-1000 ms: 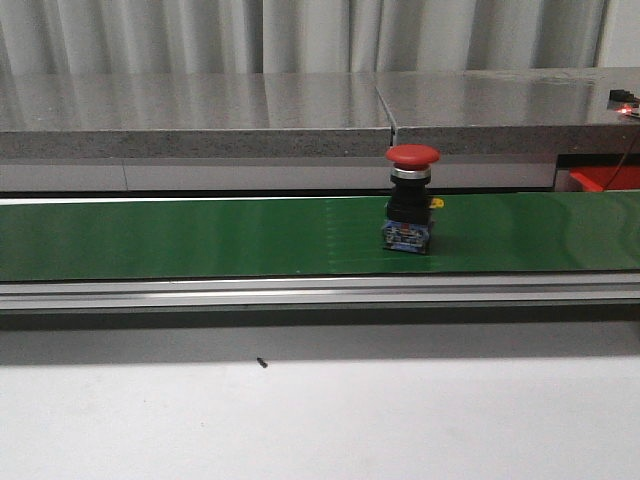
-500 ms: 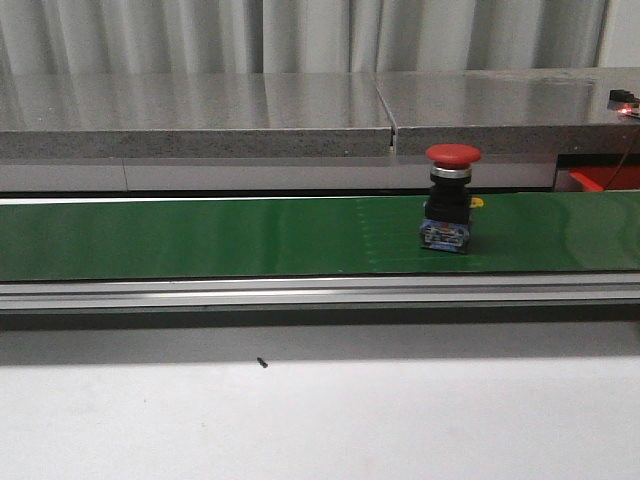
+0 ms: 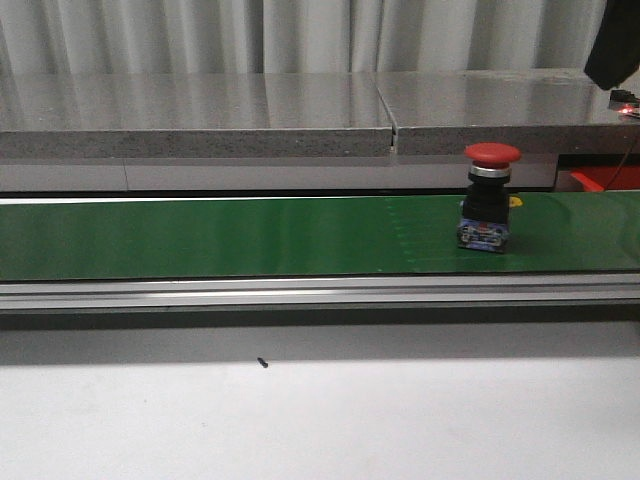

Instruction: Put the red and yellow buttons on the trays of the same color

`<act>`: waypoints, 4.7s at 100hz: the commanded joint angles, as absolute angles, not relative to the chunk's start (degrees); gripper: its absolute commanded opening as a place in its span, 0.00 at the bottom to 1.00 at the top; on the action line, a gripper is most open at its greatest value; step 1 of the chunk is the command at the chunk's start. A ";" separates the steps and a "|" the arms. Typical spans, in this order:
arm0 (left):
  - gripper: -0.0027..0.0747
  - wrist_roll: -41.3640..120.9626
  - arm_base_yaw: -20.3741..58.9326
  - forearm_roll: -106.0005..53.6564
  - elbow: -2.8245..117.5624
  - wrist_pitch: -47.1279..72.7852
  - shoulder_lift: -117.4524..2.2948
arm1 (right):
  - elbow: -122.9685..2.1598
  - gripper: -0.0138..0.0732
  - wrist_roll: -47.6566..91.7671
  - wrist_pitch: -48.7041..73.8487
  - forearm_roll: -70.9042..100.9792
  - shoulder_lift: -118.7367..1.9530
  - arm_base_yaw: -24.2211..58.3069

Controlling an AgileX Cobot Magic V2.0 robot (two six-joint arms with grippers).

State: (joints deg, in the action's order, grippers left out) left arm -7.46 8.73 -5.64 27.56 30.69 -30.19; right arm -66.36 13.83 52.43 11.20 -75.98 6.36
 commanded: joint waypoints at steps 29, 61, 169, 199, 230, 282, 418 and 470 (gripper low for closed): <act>0.01 -8.03 9.09 -5.91 29.18 26.20 -30.20 | -67.01 0.75 18.90 50.68 15.93 -79.69 6.92; 0.01 -8.03 9.09 -5.91 29.18 26.20 -30.20 | -66.73 0.75 20.18 41.91 17.26 -87.53 6.92; 0.01 -8.03 9.09 -5.91 29.18 26.20 -30.20 | -66.86 0.28 20.13 31.44 17.41 -81.38 -18.97; 0.01 -8.03 9.09 -5.91 29.18 26.20 -30.20 | -66.86 0.28 17.49 24.19 17.73 -82.83 -27.27; 0.01 -8.03 9.09 -5.91 29.18 26.20 -30.20 | -66.86 0.28 16.28 19.67 18.87 -89.15 -30.39; 0.01 -8.03 9.09 -5.91 29.18 26.20 -30.20 | -76.95 0.28 16.28 19.76 19.38 -103.32 -30.80; 0.01 -8.03 9.09 -5.91 29.18 26.20 -30.20 | -69.40 0.45 18.33 15.44 20.87 -89.13 -25.41; 0.01 -8.03 9.09 -5.91 29.18 26.20 -30.20 | -57.08 0.09 18.46 16.30 20.87 -69.51 -11.08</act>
